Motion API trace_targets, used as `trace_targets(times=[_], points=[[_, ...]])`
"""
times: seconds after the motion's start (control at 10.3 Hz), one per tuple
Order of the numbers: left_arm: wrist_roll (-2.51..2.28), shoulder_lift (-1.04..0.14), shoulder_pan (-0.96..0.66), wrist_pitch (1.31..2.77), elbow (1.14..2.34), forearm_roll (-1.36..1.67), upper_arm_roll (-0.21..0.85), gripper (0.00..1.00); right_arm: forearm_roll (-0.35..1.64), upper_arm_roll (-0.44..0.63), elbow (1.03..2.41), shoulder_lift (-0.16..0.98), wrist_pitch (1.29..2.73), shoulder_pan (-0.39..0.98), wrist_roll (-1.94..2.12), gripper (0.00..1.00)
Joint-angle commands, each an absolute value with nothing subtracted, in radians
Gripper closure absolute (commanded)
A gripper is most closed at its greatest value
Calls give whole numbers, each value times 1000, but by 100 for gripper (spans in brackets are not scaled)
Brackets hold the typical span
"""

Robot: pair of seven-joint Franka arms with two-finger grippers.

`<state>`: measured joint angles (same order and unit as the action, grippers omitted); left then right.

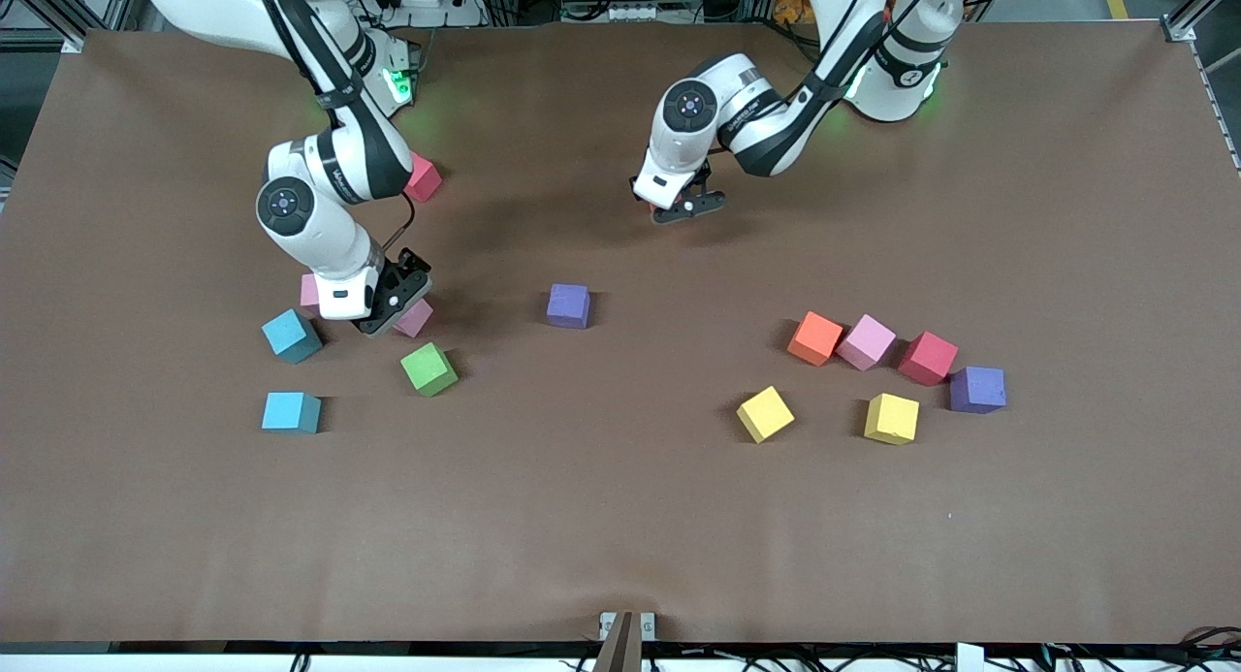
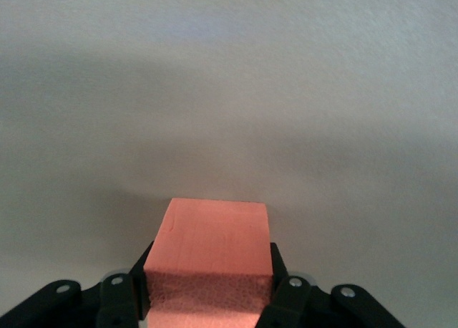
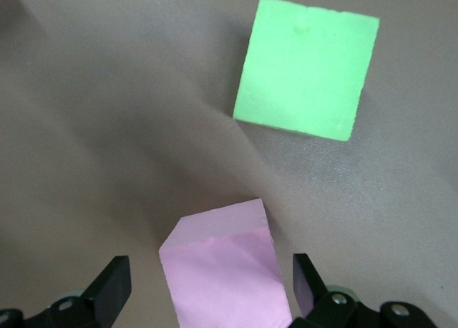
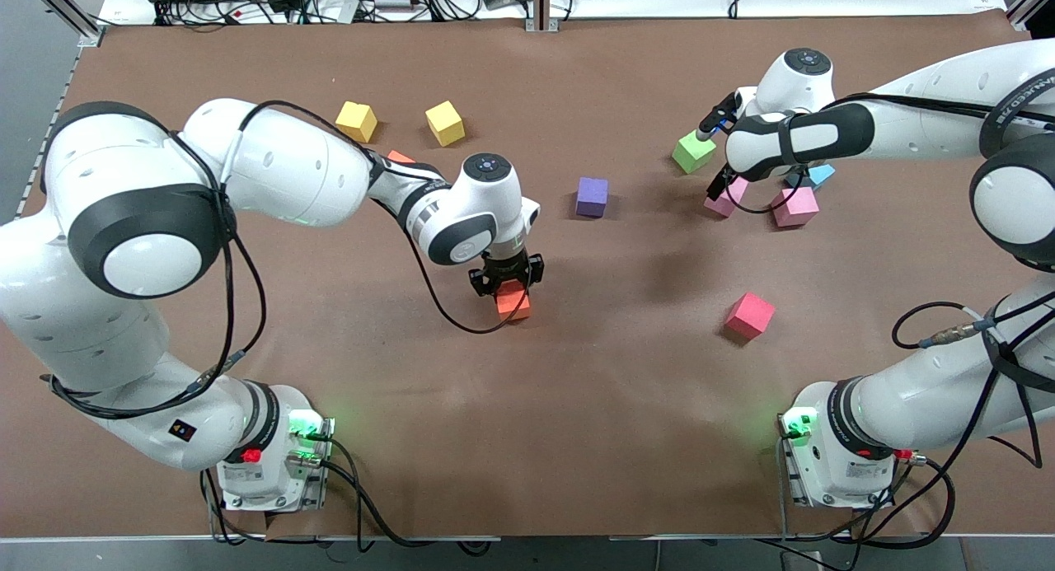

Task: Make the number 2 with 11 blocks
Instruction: 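Grasp the pink cube with the right gripper while the left gripper lifts the orange cube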

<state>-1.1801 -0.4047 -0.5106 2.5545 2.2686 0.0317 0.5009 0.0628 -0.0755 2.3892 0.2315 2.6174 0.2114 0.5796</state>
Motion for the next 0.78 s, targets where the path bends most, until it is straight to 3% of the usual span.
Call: trace_targets(times=[0.0, 0.19, 0.39, 0.49, 0.58, 0.68], points=[[-1111, -433, -532, 2571, 2235, 9, 500, 56, 81, -74, 2401, 258, 2649, 209, 598, 0], [-1106, -457, -569, 2566, 2186, 15, 483, 56, 81, -74, 2402, 271, 2658, 204, 598, 0], [-1106, -478, -673, 2554, 2140, 23, 381, 55, 81, -74, 2401, 291, 2658, 199, 595, 0], [-1104, -485, -684, 2536, 2128, 23, 371, 55, 83, -74, 2401, 294, 2658, 181, 595, 22], [-1103, -488, -696, 2527, 2112, 23, 356, 55, 83, -74, 2399, 298, 2658, 179, 582, 78], [-1103, -489, -756, 2523, 2096, 25, 307, 54, 83, -74, 2395, 305, 2658, 179, 580, 99]])
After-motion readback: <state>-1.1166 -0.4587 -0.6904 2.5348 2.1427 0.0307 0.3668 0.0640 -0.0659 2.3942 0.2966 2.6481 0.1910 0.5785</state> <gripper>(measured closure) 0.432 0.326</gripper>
